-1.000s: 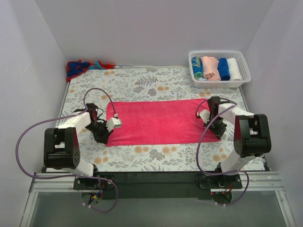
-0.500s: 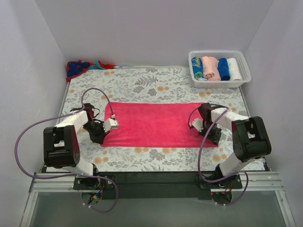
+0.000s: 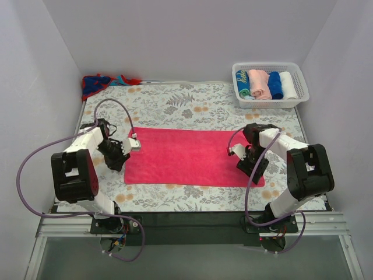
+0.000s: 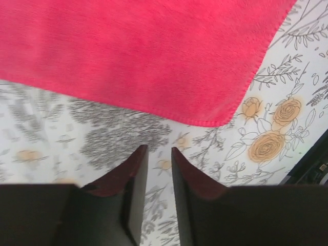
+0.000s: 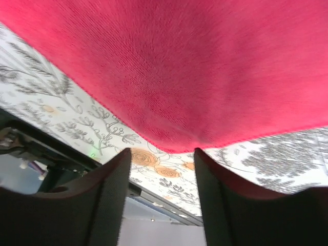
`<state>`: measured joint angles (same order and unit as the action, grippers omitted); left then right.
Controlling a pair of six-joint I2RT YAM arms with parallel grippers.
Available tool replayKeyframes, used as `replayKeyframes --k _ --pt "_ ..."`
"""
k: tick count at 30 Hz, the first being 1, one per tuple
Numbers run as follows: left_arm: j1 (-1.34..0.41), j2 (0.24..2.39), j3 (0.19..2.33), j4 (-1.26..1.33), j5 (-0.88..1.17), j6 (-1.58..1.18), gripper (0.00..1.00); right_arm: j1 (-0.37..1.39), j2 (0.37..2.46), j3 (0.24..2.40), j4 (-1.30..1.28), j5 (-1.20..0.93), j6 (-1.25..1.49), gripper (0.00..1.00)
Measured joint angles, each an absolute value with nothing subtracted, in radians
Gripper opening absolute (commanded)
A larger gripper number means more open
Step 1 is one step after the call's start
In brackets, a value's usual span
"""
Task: Roll the towels
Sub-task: Flatten the towel
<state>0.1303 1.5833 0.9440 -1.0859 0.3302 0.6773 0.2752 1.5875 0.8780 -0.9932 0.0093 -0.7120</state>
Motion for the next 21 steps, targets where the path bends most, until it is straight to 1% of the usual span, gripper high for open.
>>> replayKeyframes --k 2,4,5,8,9,10,14,18,21 --pt "0.135 1.587 1.01 -1.11 0.352 0.68 0.3 0.274 1.589 0.943 -1.021 -0.032 -0.71 0.53" --pt "0.137 1.599 1.093 -1.151 0.392 0.68 0.31 0.266 1.591 1.038 -1.041 -0.082 -0.704 0.55" --pt "0.136 1.605 1.127 -1.16 0.409 0.677 0.31 0.259 1.591 1.091 -1.049 -0.103 -0.703 0.54" --pt "0.136 1.641 1.233 -1.185 0.466 0.645 0.31 0.225 1.595 1.234 -1.051 -0.156 -0.689 0.47" --pt "0.136 1.66 1.268 -1.177 0.484 0.618 0.31 0.206 1.606 1.285 -1.044 -0.167 -0.679 0.39" --pt "0.136 1.68 1.302 -1.159 0.499 0.588 0.31 0.189 1.618 1.325 -1.033 -0.173 -0.667 0.35" --pt "0.136 1.75 1.398 -1.049 0.536 0.439 0.31 0.103 1.737 1.475 -0.976 -0.171 -0.588 0.29" --pt "0.136 1.819 1.477 -0.927 0.552 0.287 0.32 0.036 1.891 1.591 -0.907 -0.143 -0.515 0.29" --pt "0.136 1.874 1.533 -0.863 0.56 0.201 0.33 0.009 1.973 1.631 -0.872 -0.123 -0.481 0.3"
